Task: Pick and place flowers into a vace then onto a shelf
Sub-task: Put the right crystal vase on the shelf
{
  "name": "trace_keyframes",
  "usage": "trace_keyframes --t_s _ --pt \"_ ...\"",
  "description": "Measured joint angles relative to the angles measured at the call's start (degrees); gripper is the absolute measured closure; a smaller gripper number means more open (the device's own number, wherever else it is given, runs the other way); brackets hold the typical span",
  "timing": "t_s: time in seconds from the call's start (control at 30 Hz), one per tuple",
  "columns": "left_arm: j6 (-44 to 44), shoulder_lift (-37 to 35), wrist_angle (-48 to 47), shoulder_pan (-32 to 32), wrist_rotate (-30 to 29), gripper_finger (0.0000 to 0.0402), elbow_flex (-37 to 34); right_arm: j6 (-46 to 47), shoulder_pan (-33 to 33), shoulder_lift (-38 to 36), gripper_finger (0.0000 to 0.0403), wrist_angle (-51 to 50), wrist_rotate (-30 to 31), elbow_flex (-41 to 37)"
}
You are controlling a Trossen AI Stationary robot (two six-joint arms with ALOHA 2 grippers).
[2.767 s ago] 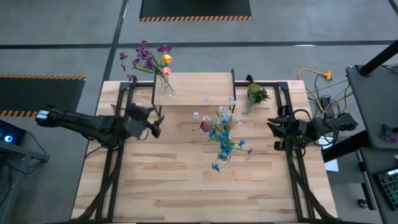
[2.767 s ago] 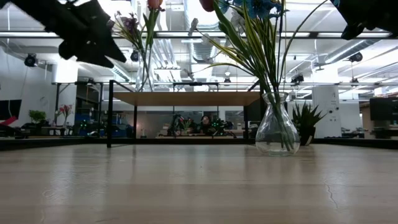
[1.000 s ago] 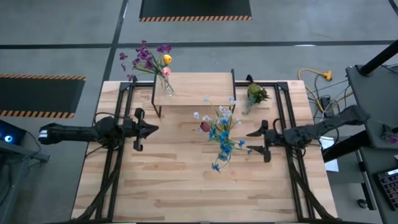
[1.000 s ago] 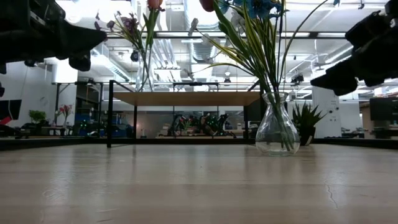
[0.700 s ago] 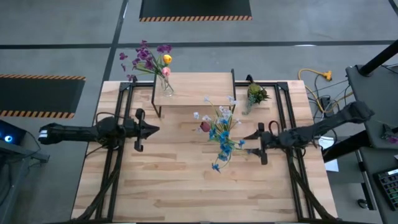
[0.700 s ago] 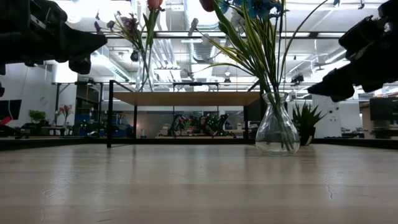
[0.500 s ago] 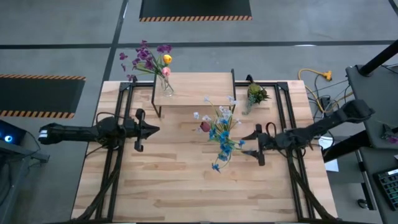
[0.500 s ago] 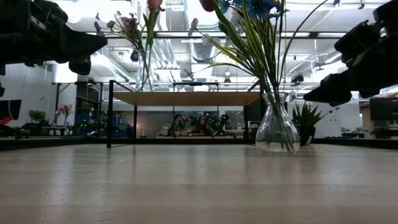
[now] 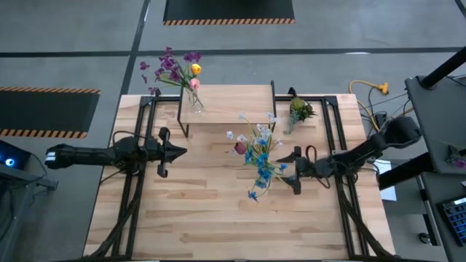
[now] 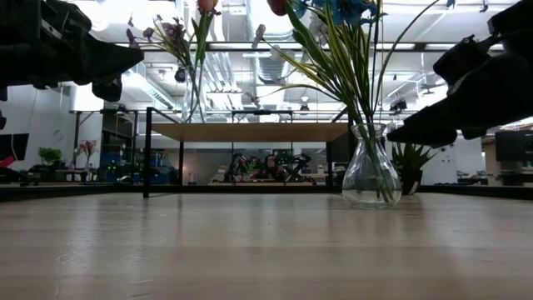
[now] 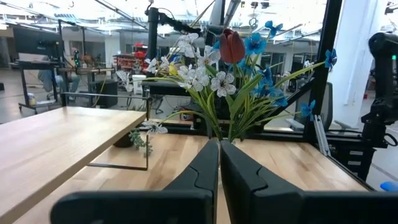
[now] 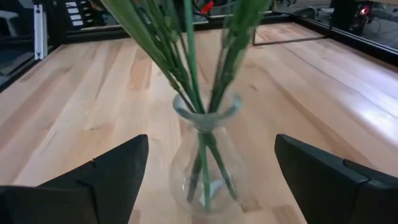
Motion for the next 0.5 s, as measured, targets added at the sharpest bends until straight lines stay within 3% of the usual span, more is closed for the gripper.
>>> trace_keyframes --t_s 0.2,0.33,0.5 --pt "0.0 0.0 0.0 0.0 0.0 0.0401 0.0 -3.5 0.0 8.6 0.0062 0.4 0.5 6.4" --pt "-0.2 0.0 0.0 0.0 0.0 0.0401 0.0 -4.0 0.0 13.3 0.0069 -0.8 5.1 9.7" --pt "-0.2 0.0 0.0 0.0 0.0 0.0401 0.0 -3.4 -0.1 16.2 0.0076 -0.8 5.9 11.3"
